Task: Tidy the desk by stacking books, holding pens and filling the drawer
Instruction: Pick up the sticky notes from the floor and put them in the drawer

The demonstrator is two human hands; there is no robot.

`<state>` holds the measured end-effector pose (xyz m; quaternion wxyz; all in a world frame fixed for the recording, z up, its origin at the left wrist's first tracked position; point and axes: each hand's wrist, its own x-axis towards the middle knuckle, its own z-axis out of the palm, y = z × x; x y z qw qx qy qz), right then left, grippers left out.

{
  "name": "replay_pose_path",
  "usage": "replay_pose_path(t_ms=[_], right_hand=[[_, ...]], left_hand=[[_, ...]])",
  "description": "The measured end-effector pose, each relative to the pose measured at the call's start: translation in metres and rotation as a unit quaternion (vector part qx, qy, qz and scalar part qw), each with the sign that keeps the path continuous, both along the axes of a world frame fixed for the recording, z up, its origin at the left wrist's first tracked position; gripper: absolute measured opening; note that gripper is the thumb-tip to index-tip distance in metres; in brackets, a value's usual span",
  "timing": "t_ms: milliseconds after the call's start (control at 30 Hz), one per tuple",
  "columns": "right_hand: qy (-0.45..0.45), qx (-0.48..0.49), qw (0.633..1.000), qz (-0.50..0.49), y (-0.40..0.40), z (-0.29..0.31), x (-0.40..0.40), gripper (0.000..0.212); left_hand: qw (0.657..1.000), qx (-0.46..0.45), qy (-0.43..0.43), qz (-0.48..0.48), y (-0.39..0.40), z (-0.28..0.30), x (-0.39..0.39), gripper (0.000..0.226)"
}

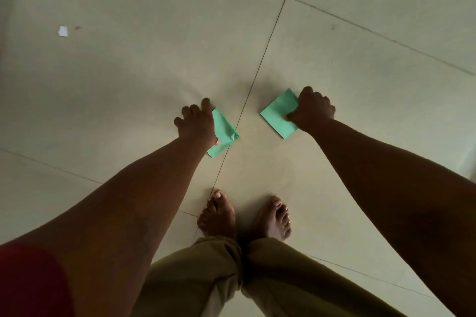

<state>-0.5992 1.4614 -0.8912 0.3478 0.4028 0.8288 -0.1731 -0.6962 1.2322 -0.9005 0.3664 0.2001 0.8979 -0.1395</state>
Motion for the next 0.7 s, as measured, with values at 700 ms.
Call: replay_pose_path(t_ms=[700], right_hand=[[0.009,-0.036,0.925,0.378,-0.103,0.192,0.003,0.045]], left_hand=[[0.990,0.083,-0.118,-0.007,-0.084,0.208,0.040,0.056]])
